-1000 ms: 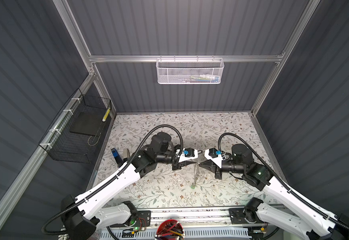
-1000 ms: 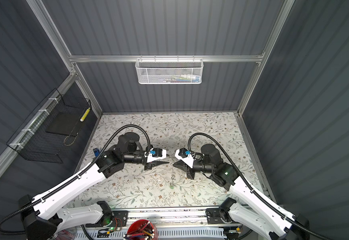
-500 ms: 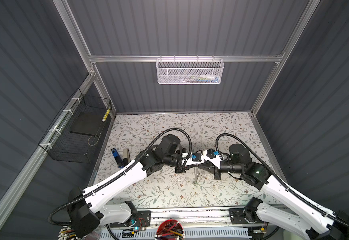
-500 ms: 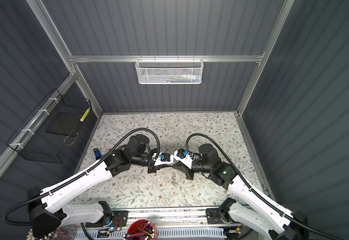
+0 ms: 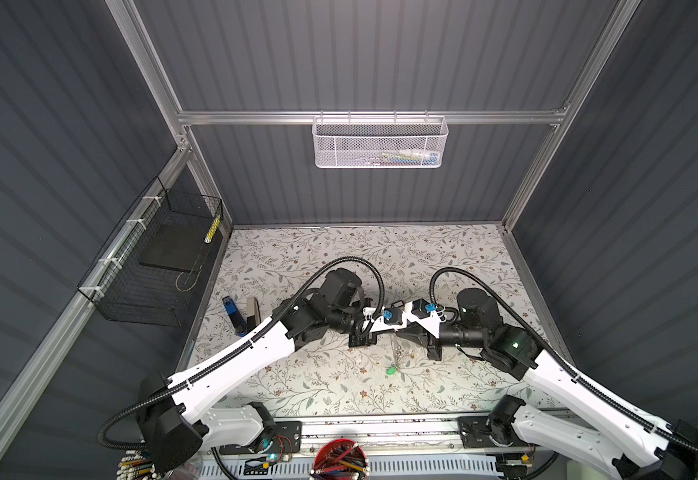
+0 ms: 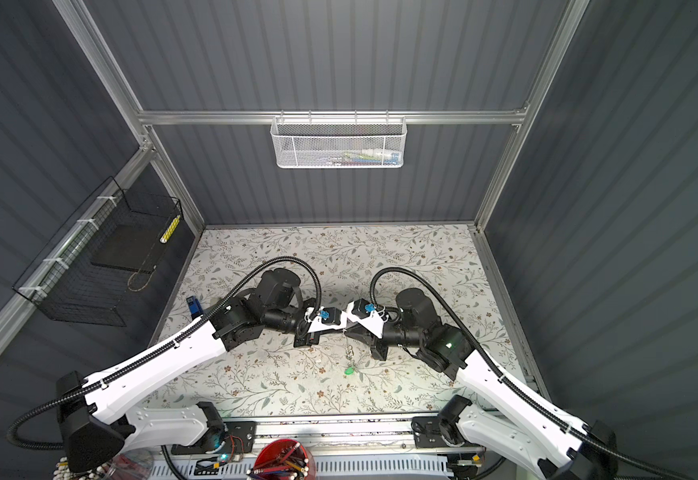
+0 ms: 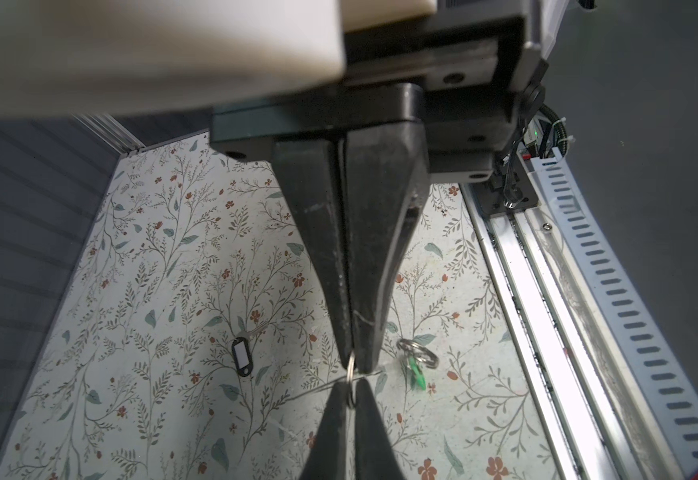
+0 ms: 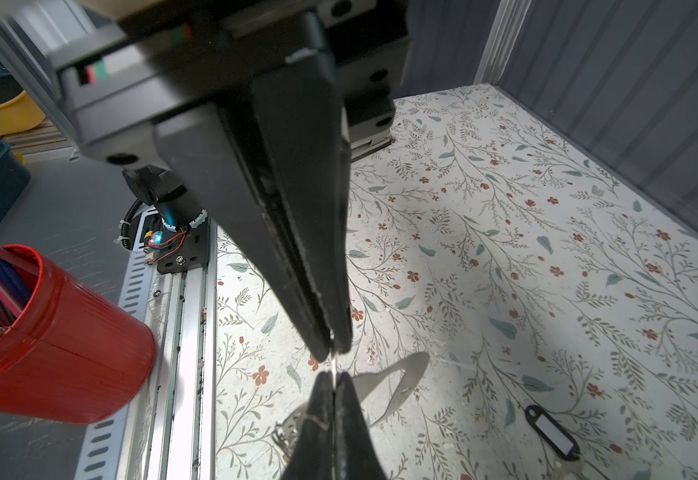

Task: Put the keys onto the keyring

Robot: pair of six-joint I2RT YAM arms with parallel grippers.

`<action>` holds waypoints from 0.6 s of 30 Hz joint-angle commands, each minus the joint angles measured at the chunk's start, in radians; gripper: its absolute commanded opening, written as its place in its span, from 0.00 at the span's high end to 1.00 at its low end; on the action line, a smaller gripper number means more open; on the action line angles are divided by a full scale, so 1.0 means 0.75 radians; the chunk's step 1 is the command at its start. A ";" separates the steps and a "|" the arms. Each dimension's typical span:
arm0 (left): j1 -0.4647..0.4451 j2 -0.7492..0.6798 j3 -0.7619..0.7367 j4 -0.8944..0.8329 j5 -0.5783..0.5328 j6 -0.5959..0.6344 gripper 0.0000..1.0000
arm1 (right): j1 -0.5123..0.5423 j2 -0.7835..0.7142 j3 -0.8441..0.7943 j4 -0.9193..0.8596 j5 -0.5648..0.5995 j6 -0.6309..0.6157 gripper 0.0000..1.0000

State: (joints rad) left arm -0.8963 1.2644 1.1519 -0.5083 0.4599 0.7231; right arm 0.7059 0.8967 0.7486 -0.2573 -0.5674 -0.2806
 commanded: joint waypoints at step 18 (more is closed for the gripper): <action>0.059 -0.087 -0.196 0.419 0.267 -0.323 1.00 | 0.014 -0.472 -0.381 0.345 0.223 0.143 0.60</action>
State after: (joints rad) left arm -0.8619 1.2259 1.0195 -0.3012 0.5842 0.5488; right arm 0.7151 0.5655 0.4778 -0.0635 -0.4042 -0.1944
